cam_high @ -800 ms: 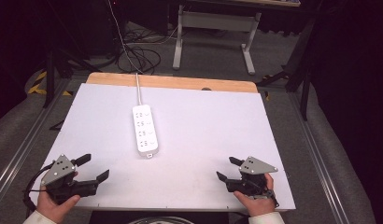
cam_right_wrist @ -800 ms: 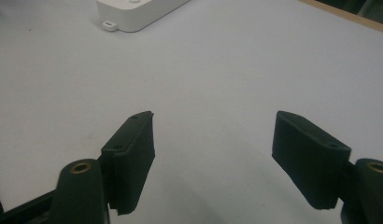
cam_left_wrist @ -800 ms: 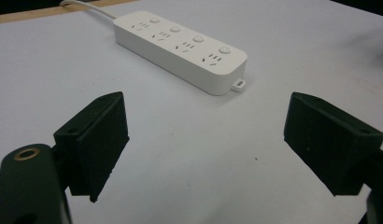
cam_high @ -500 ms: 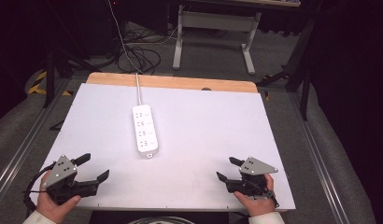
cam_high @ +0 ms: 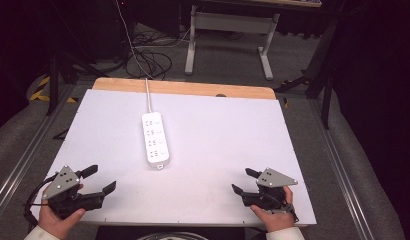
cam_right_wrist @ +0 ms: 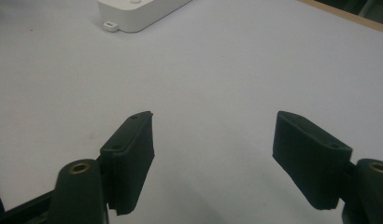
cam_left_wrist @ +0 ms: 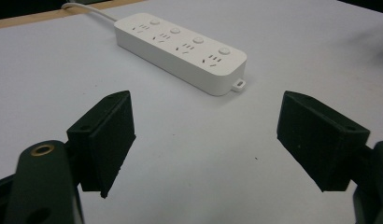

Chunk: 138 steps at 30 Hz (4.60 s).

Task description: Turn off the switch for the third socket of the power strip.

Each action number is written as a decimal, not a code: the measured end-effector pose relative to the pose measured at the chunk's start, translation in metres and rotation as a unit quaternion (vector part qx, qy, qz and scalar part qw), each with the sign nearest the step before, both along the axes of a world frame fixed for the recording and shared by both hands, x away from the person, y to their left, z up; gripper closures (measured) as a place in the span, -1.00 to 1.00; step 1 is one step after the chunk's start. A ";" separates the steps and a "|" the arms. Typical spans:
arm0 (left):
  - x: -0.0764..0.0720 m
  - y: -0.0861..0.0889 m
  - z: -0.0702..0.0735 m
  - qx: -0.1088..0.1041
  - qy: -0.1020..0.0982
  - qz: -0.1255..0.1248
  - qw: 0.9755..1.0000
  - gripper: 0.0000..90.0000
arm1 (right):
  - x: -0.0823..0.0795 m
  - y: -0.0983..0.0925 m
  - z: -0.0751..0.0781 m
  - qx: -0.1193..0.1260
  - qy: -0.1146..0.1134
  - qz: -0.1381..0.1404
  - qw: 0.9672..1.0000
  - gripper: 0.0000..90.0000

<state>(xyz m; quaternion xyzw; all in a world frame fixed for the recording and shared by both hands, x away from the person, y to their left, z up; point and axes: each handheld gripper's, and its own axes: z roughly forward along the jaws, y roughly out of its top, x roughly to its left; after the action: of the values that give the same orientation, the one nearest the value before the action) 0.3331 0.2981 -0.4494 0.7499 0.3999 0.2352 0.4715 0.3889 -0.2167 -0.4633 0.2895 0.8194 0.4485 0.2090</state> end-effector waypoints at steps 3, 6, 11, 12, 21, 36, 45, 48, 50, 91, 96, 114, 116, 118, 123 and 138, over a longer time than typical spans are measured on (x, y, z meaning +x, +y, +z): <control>-0.001 -0.001 0.000 0.003 -0.002 0.000 1.000 -0.56 | 0.000 0.000 0.000 -0.002 0.000 0.000 1.000 -0.33; -0.001 -0.001 0.002 0.010 -0.005 0.001 1.000 -0.50 | 0.000 0.000 0.000 -0.001 0.001 0.000 1.000 -0.34; 0.002 -0.003 0.008 0.020 0.009 -0.014 1.000 -0.43 | 0.000 0.000 0.000 0.002 0.003 0.000 1.000 -0.33; 0.003 -0.004 0.010 0.025 0.009 -0.014 1.000 -0.43 | 0.001 0.000 -0.001 0.005 0.005 0.001 1.000 -0.34; 0.013 -0.012 0.027 0.023 0.023 -0.018 0.999 -0.32 | 0.000 0.001 -0.001 0.002 0.007 0.000 1.000 -0.34; 0.036 -0.026 0.046 0.032 0.026 -0.031 0.999 -0.24 | 0.001 0.001 -0.001 0.002 0.008 0.005 1.000 -0.34; 0.047 -0.039 0.054 0.047 0.018 -0.035 0.998 -0.22 | 0.001 0.000 -0.002 0.004 0.010 0.004 1.000 -0.35; 0.051 -0.043 0.056 0.050 0.016 -0.038 0.998 -0.19 | 0.001 0.001 -0.002 0.003 0.010 0.005 1.000 -0.35; 0.056 -0.046 0.058 0.052 0.017 -0.042 0.998 -0.17 | 0.000 0.001 -0.002 0.004 0.010 0.005 1.000 -0.35; 0.128 -0.086 0.038 0.005 0.060 -0.063 0.996 1.00 | 0.000 0.000 -0.002 0.006 0.012 0.014 1.000 -0.35; 0.136 -0.088 0.032 0.003 0.062 -0.068 0.996 1.00 | 0.000 0.000 -0.002 0.006 0.012 0.014 1.000 -0.35; 0.164 -0.097 0.002 0.017 0.064 -0.055 0.996 1.00 | 0.000 0.000 -0.002 0.007 0.013 0.016 1.000 -0.34; 0.165 -0.097 0.001 0.021 0.060 -0.055 0.996 1.00 | 0.000 0.000 -0.002 0.007 0.012 0.016 1.000 -0.34; 0.168 -0.099 -0.003 0.020 0.065 -0.058 0.996 1.00 | 0.000 0.000 -0.002 0.007 0.013 0.017 1.000 -0.35; 0.172 -0.102 -0.010 0.027 0.071 -0.059 0.995 1.00 | 0.000 0.000 -0.002 0.006 0.012 0.018 1.000 -0.34; 0.176 -0.109 -0.022 0.053 0.065 -0.051 0.995 1.00 | 0.000 0.000 -0.003 0.006 0.012 0.021 1.000 -0.34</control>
<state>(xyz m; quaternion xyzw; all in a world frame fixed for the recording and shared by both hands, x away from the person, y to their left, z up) 0.5095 0.1895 -0.4709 0.8072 0.3775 0.1827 0.4155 0.3887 -0.2171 -0.4660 0.2792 0.8251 0.4538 0.1877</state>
